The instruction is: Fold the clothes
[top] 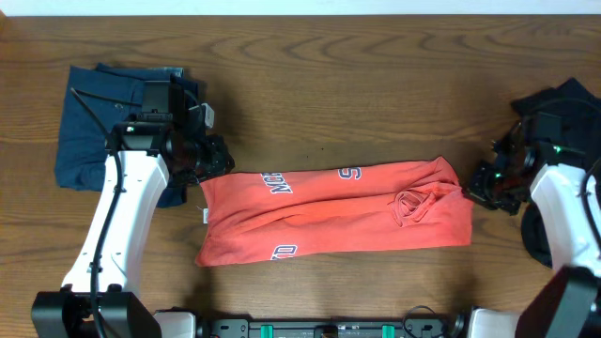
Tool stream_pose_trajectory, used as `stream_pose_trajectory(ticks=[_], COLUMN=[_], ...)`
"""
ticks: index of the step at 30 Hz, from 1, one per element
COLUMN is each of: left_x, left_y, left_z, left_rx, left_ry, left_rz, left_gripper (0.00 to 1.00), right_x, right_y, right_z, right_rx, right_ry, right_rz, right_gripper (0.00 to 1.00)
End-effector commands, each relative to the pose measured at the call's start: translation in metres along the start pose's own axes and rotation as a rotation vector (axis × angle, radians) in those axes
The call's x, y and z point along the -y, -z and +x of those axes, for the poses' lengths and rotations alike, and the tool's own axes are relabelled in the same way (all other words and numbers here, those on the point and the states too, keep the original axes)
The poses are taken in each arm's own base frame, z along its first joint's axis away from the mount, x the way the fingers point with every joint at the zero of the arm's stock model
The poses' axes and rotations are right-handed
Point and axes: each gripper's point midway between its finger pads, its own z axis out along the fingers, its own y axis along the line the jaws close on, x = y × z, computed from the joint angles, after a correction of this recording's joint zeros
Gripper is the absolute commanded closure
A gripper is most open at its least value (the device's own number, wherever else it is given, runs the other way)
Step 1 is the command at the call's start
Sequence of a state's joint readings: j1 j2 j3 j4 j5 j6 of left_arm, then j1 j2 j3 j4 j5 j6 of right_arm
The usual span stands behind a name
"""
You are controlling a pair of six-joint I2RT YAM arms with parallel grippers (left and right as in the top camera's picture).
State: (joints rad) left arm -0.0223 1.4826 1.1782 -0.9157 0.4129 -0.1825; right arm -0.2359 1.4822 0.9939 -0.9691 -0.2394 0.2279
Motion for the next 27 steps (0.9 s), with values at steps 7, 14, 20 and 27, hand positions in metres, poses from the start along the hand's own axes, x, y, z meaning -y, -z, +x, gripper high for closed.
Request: stream_pose_trajectory(ticks=[7,14,20,27], left_x=[0.003,0.003,0.003,0.003], left_y=[0.007,0.007,0.007,0.007], left_z=[-0.003,-0.003,-0.004,-0.003], left_rx=[0.020,0.020,0.021,0.021], left_ry=[-0.015,-0.015,-0.015,-0.015], left_rz=[0.010,0.010,0.010,0.010], left_gripper=[0.68,0.68,0.67,0.67], right_x=[-0.072,-0.102,-0.085,-0.009], right_y=[-0.005,-0.012,0.021,0.033], right_z=[0.033,0.042,0.002,-0.026], right_rx=[-0.053,-0.035,0.122,0.174], right_ry=[0.280,0.442,0.356,0.067], right_rz=[-0.109,-0.127,-0.088,0.035], right_gripper=[0.92,0.64,0.64,0.34])
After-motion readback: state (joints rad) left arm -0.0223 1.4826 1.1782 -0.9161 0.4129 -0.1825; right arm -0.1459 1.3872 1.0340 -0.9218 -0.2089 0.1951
